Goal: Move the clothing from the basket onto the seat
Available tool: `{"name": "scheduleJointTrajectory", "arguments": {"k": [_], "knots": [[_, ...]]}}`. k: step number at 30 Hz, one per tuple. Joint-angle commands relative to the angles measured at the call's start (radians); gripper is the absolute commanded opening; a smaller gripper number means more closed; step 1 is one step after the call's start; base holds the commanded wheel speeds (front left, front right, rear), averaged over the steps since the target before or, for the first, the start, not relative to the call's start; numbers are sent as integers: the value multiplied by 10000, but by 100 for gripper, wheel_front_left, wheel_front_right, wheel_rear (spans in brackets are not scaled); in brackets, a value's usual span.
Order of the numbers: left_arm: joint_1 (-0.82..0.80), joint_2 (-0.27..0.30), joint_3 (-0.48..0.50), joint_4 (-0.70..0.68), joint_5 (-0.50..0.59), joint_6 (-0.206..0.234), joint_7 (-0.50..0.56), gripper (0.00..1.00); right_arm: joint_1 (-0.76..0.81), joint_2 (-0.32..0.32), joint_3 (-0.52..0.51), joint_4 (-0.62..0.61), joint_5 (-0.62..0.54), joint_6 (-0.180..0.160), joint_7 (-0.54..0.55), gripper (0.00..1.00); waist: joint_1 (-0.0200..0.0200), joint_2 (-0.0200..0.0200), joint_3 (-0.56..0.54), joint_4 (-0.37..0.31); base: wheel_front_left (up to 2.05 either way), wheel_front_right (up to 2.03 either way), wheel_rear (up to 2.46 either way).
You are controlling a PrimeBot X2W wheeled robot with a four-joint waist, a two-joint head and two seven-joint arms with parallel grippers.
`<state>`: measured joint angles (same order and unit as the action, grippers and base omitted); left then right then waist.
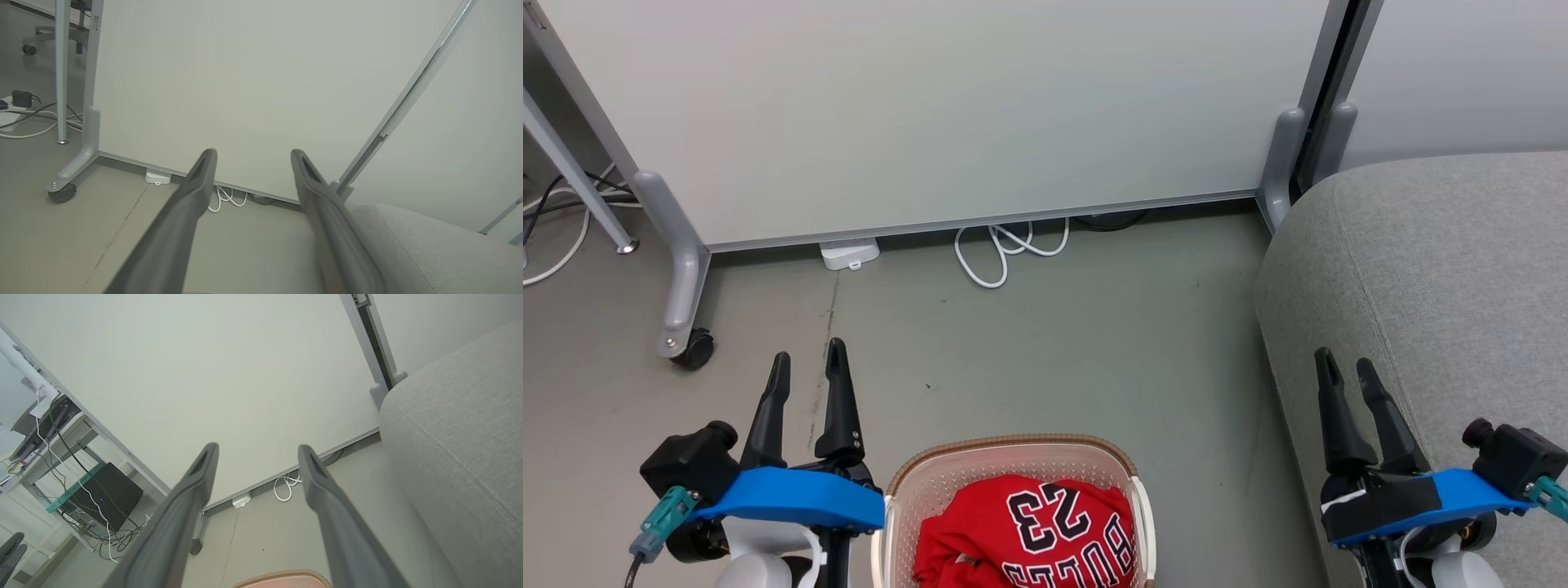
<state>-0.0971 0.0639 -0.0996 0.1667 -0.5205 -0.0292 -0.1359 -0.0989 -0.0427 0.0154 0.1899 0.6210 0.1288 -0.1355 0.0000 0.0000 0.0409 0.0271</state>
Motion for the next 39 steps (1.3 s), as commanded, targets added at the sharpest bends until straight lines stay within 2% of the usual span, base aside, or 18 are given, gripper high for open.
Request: {"name": "scheduleJointTrajectory", "arguments": {"k": [1,25,39], "knots": [[-236,102,-88,-65,334,73,-116,100,-203,-76,34,-121,-316,18,-119,100,0,0,7,14,0,0,0],[-336,272,-740,-173,2436,388,-662,100,-319,-91,309,-100,-2640,23,-671,100,0,0,109,120,0,0,0],[-321,236,-922,62,3333,-151,-963,100,-352,-96,466,-54,-3734,27,-970,100,0,0,135,181,0,0,0]]}}
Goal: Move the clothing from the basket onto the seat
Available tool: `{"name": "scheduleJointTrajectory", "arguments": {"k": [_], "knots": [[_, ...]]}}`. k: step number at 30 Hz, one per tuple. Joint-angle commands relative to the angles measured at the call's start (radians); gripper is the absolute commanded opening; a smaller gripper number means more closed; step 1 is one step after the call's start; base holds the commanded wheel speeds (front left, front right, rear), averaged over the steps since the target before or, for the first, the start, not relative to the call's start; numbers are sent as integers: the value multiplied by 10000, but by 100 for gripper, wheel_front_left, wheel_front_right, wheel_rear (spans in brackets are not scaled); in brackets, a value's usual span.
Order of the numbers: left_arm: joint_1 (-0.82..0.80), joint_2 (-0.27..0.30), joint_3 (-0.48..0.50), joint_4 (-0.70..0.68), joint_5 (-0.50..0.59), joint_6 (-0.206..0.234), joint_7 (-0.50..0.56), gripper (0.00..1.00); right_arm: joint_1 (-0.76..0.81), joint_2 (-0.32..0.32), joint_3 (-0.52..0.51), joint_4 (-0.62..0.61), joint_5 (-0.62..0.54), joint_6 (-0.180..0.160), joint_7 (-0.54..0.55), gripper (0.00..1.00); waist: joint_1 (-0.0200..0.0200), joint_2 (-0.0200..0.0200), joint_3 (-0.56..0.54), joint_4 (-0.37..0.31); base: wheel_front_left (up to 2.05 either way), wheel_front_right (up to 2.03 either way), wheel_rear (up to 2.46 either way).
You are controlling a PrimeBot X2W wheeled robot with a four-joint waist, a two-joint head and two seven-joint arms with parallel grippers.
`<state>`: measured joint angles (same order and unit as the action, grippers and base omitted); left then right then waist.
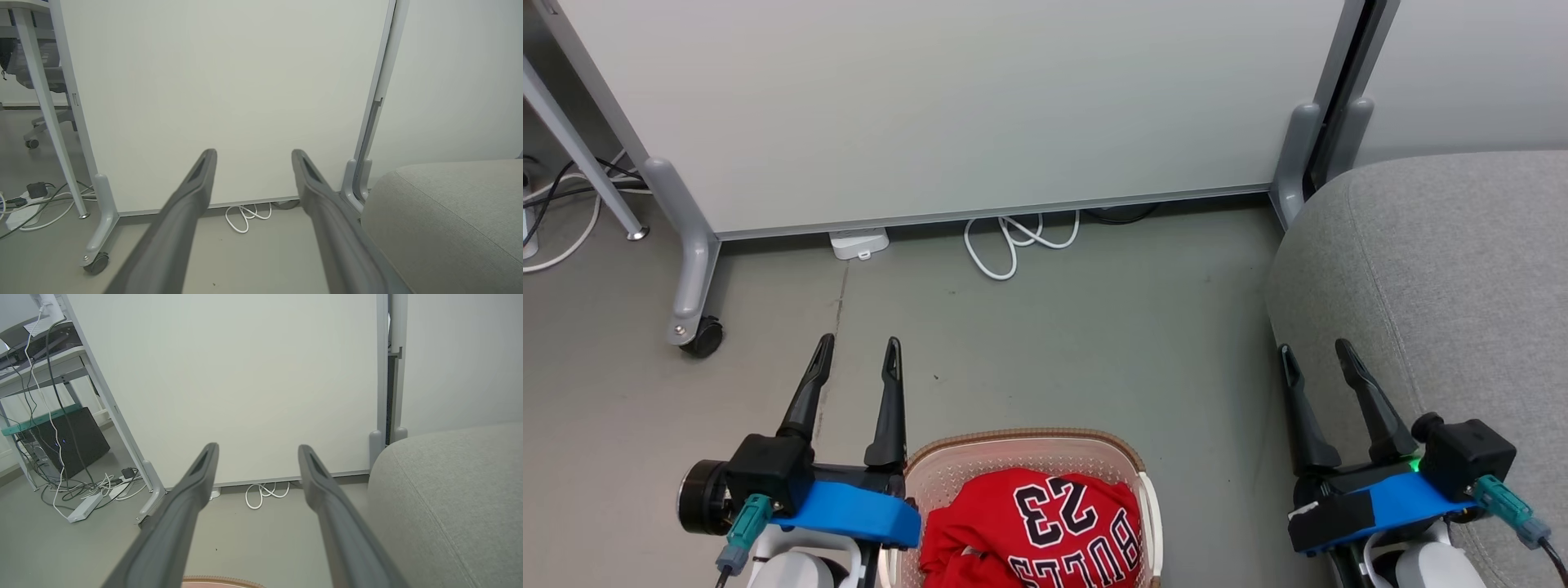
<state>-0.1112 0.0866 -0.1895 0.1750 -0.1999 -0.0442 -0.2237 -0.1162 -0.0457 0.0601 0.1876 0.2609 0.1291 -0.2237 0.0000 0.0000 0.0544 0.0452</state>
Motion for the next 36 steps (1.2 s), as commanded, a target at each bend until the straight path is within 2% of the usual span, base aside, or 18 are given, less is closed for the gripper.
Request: {"name": "scheduleJointTrajectory", "arguments": {"k": [1,11,20,36], "knots": [[-171,-7,-24,20,176,-43,-103,100,-185,-66,38,-29,-206,23,-100,100,0,0,5,4,0,0,0],[-234,-126,-33,764,621,-434,-280,100,-183,-69,133,63,-944,25,-290,100,0,0,37,59,0,0,0],[-340,-220,28,967,1051,-595,-439,100,-183,-72,243,242,-1518,27,-444,100,0,0,70,101,0,0,0],[-296,-338,210,1258,773,-787,-430,100,-195,-69,236,586,-1347,27,-424,100,0,0,27,114,0,0,0]]}}
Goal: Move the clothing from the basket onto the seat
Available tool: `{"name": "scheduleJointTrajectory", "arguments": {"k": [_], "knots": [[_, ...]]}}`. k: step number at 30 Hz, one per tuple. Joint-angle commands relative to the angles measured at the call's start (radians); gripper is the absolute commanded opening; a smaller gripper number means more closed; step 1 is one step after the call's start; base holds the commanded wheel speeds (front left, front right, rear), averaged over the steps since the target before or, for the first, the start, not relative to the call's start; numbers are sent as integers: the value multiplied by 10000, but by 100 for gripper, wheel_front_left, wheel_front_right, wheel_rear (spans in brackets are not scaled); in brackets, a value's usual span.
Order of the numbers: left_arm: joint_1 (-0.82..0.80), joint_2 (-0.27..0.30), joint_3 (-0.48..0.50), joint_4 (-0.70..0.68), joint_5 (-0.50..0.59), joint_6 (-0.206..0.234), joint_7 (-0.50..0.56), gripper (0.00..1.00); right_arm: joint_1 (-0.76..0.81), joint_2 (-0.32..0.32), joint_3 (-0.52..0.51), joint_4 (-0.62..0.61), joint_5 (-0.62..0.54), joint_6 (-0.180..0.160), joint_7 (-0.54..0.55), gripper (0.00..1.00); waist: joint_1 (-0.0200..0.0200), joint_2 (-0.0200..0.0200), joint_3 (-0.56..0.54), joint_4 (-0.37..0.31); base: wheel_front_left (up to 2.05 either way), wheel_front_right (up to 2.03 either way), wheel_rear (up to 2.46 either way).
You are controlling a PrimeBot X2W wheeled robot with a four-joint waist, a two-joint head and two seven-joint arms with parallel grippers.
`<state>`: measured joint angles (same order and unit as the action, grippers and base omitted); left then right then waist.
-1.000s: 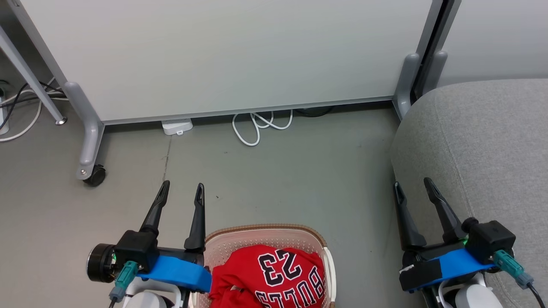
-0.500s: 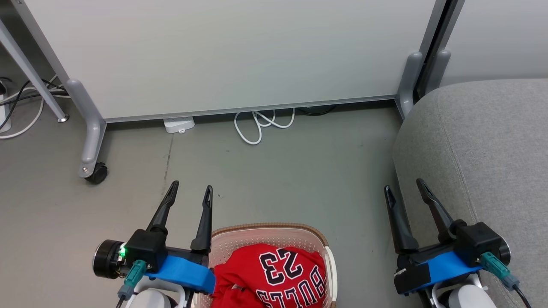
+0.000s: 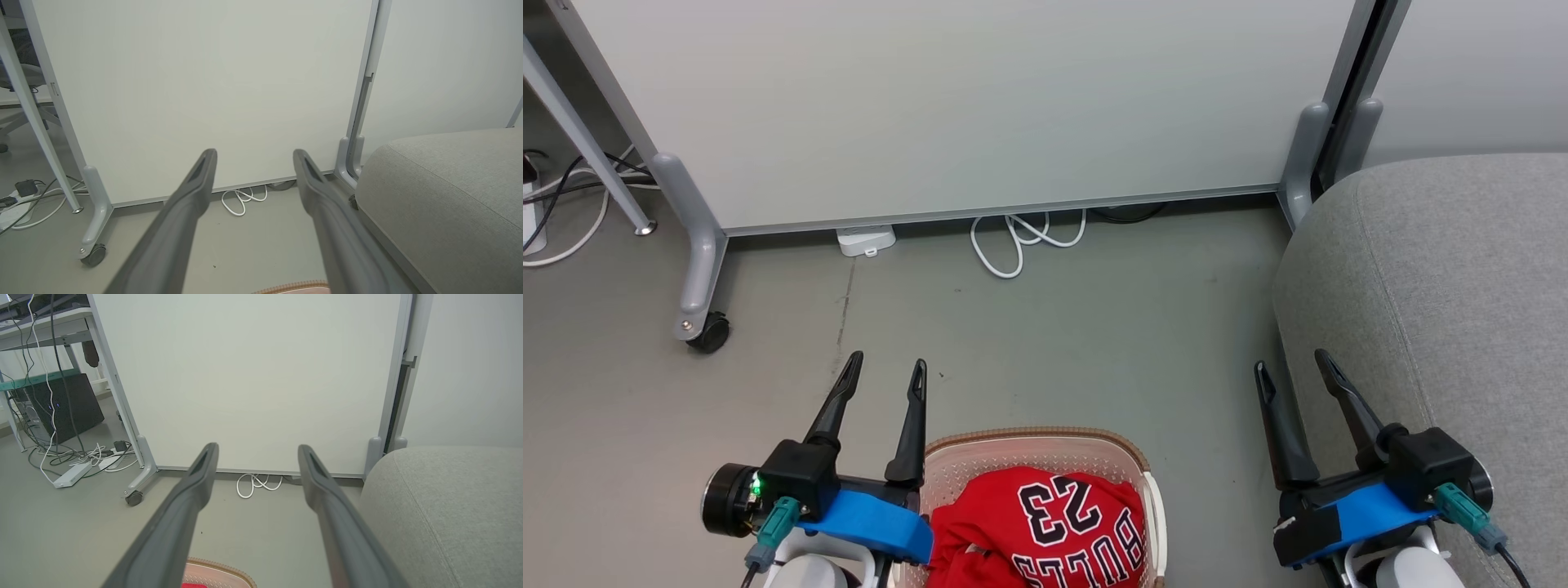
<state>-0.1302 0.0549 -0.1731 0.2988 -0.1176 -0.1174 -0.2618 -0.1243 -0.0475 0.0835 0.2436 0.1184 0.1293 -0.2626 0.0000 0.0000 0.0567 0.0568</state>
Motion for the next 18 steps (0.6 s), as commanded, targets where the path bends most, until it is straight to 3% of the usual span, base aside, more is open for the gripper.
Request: {"name": "scheduleJointTrajectory", "arguments": {"k": [1,18], "knots": [[-107,-23,51,23,-36,-43,-49,100,-128,-52,3,40,80,25,-35,100,0,0,8,-5,0,0,0],[-325,-46,-170,905,-255,-139,-39,100,-351,-52,53,124,112,24,-35,100,0,0,308,-198,0,0,0]]}}
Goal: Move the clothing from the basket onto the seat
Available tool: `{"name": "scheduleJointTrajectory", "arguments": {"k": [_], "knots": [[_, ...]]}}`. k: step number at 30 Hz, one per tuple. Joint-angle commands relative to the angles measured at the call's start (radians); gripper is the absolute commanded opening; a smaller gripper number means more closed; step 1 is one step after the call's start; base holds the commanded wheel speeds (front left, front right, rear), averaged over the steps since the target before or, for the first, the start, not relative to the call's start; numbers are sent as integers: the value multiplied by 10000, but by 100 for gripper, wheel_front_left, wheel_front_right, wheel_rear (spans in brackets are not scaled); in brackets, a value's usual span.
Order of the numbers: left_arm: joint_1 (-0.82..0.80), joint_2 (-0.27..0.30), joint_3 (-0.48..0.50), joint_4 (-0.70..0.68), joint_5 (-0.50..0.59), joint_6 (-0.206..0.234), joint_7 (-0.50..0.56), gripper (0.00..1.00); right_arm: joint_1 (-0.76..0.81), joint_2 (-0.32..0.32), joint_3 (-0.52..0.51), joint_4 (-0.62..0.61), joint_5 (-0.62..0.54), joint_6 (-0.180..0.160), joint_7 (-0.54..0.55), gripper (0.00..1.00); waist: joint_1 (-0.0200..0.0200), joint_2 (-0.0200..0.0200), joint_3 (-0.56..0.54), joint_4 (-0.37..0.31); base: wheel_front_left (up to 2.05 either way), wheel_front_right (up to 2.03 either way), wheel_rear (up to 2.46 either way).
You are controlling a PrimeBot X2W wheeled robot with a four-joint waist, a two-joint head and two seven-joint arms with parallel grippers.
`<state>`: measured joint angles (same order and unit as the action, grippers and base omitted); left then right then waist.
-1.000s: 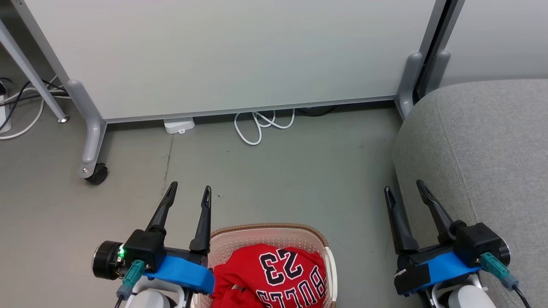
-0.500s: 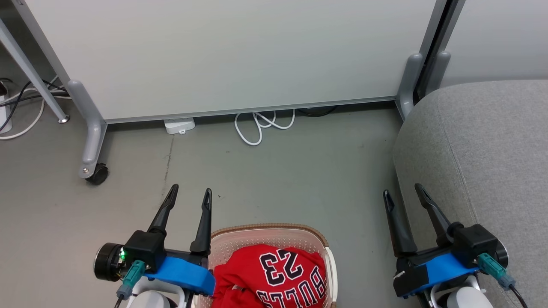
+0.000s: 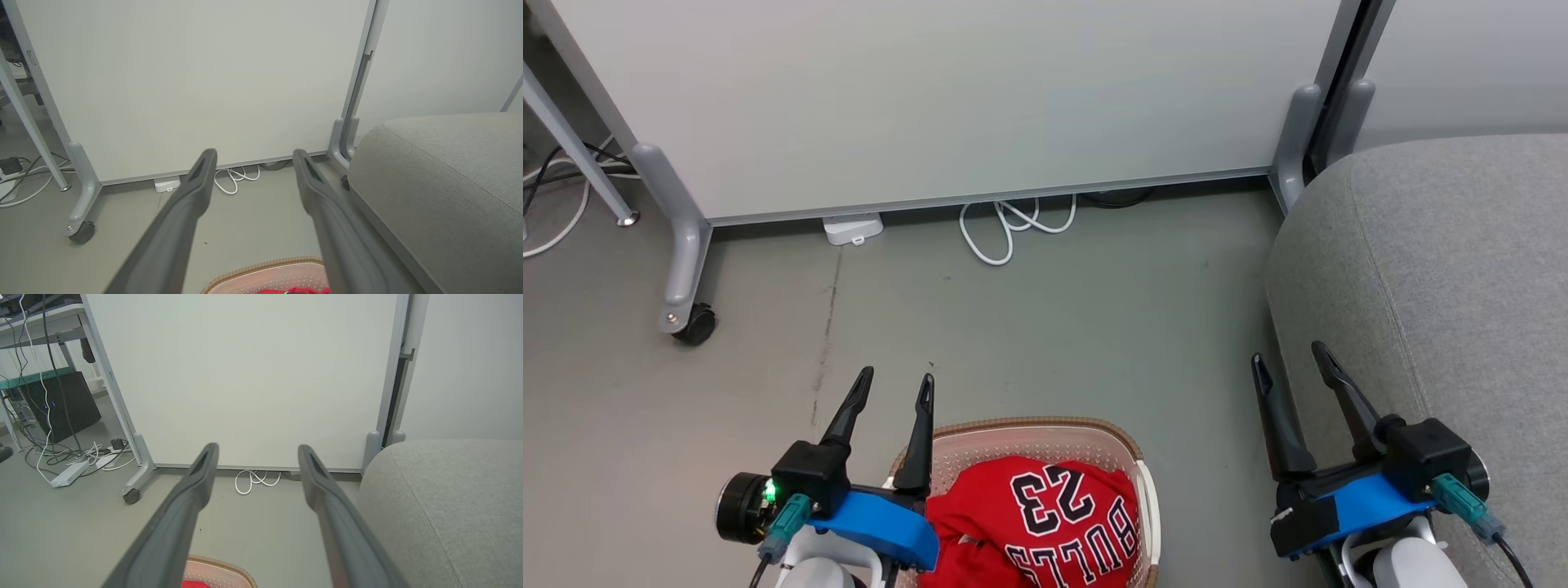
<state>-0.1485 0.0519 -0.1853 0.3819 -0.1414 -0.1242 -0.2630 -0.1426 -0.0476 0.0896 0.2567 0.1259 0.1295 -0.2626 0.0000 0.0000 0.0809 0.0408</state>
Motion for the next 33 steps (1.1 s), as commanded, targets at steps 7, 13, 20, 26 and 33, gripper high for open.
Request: {"name": "scheduleJointTrajectory", "arguments": {"k": [7,13,20,26,33], "knots": [[-606,-16,-355,1102,-182,-94,-28,100,-356,-49,30,-103,-40,22,-35,100,0,0,510,-258,0,0,0],[-1386,-15,-1132,2612,-656,-81,-28,100,-671,-47,22,-212,-135,22,-33,100,0,0,1280,-505,0,0,0],[-2466,-12,-2310,4652,-1897,-59,-18,100,-1198,-44,78,-413,-126,22,-33,100,0,0,2429,-809,0,0,0],[-3409,-9,-3135,5868,-3246,-60,347,100,-1764,-43,181,-587,-129,22,-33,100,0,0,3434,-1026,0,0,0],[-4208,-5,-3974,6720,-4762,-60,1466,100,-2212,-43,198,-733,-228,22,-33,100,0,0,4326,-1264,0,0,0]]}}
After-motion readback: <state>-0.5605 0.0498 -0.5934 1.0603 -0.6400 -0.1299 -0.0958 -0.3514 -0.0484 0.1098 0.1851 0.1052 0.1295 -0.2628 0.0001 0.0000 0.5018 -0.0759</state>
